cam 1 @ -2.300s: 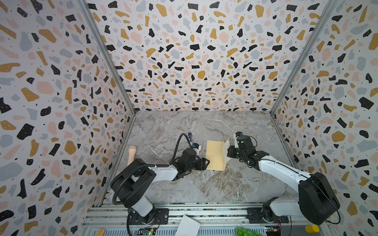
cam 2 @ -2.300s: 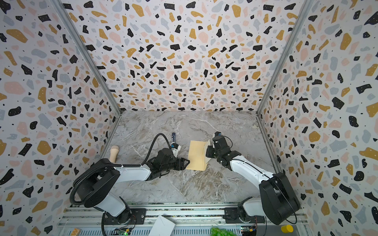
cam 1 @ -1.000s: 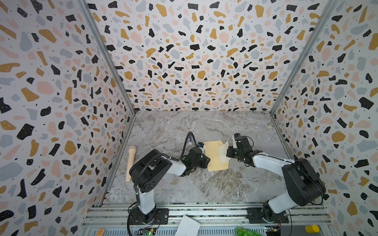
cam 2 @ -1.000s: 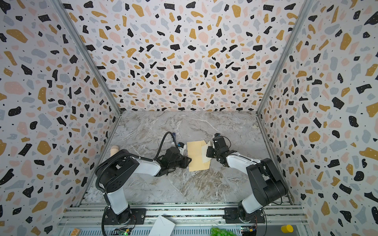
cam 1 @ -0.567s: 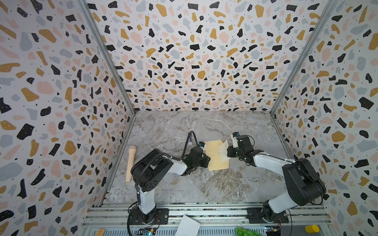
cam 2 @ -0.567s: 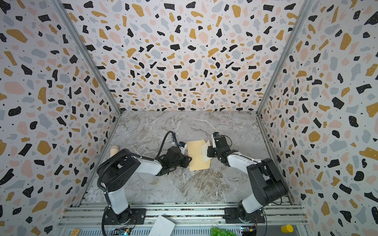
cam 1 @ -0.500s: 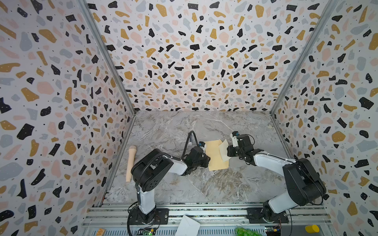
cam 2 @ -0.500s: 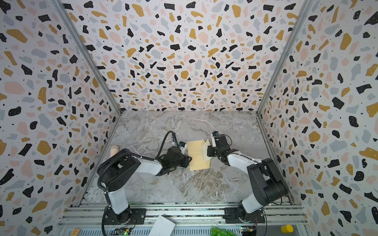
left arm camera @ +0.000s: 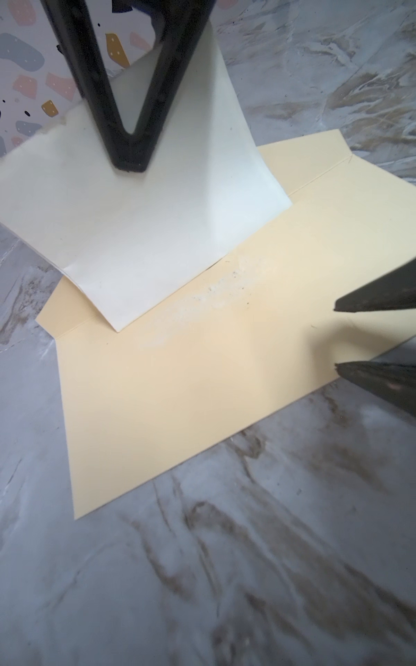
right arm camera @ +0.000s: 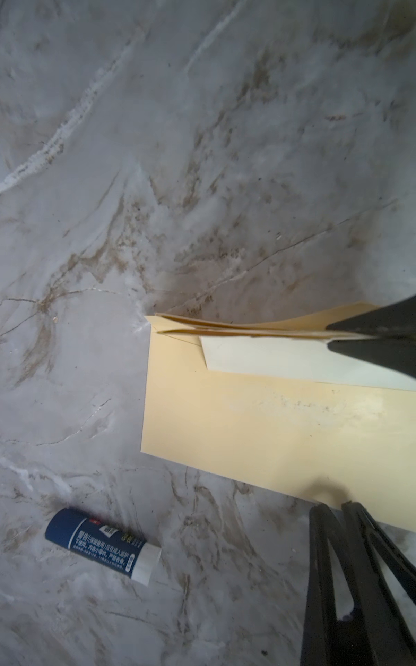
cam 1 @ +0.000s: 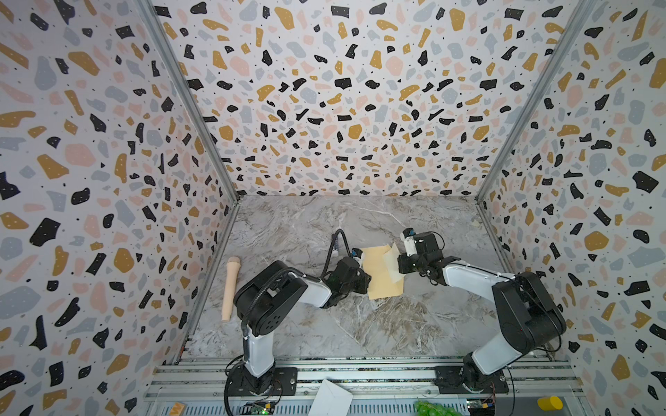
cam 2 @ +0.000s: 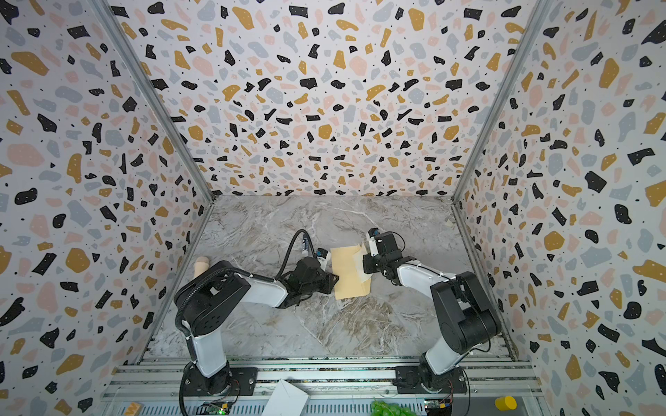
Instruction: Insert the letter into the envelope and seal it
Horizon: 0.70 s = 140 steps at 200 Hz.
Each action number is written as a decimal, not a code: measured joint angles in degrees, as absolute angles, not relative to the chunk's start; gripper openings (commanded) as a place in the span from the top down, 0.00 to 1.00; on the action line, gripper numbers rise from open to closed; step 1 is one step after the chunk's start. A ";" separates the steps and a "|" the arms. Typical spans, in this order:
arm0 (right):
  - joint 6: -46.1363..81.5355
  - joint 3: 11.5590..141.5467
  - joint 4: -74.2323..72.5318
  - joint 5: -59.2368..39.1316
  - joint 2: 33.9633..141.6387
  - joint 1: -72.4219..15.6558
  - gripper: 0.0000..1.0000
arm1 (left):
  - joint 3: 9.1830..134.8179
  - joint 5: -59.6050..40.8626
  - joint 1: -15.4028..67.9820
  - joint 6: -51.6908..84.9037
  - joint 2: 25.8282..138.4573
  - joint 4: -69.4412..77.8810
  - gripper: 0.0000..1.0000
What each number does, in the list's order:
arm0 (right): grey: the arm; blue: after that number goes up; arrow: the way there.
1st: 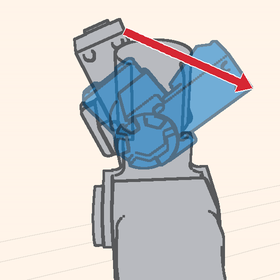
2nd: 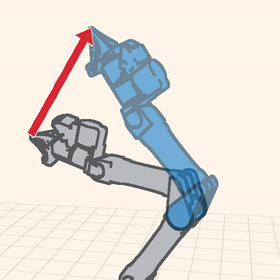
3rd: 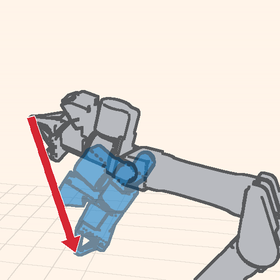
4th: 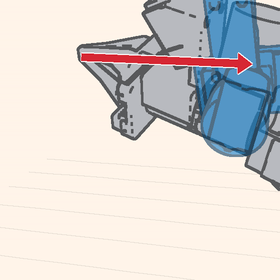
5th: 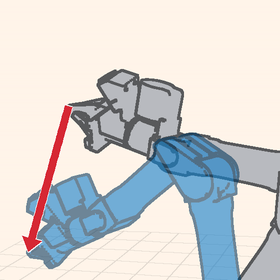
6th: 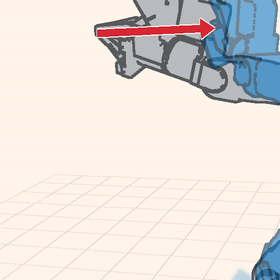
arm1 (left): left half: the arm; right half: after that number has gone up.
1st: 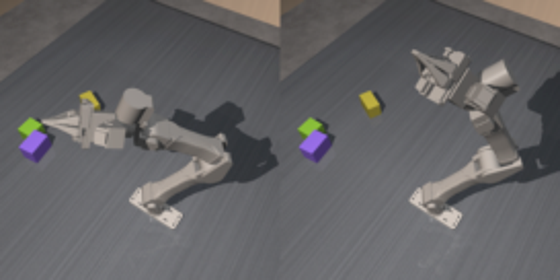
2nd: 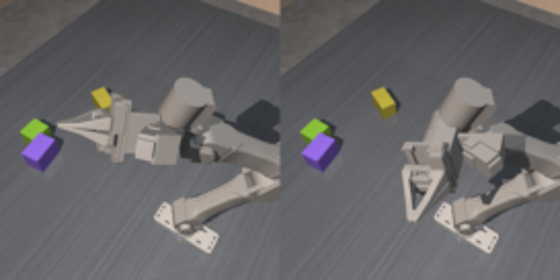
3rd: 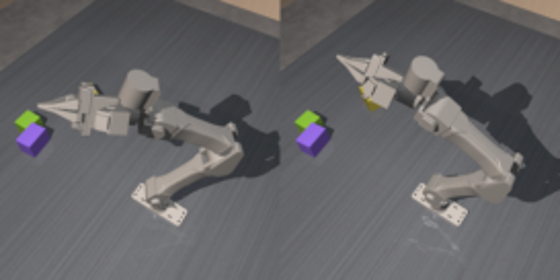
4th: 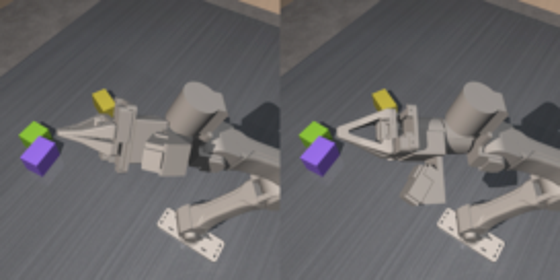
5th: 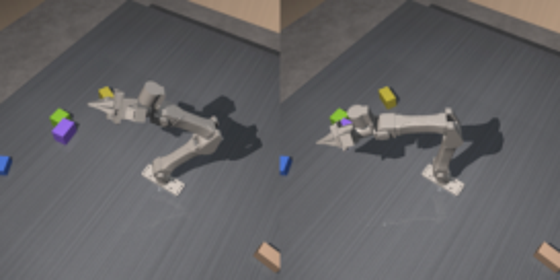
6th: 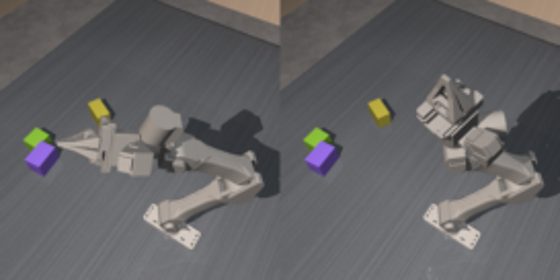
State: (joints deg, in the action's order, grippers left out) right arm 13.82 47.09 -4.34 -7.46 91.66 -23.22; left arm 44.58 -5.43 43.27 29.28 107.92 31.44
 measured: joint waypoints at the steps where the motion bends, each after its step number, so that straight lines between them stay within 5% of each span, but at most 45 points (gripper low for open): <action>1: 13.87 47.07 -4.36 -7.46 91.66 -23.22 1.00 | 44.58 -5.43 43.27 29.28 107.92 31.44 0.73; 140: 26.76 37.36 -14.52 -4.29 86.65 -22.44 1.00 | 44.53 -5.50 43.27 29.61 108.51 32.75 0.77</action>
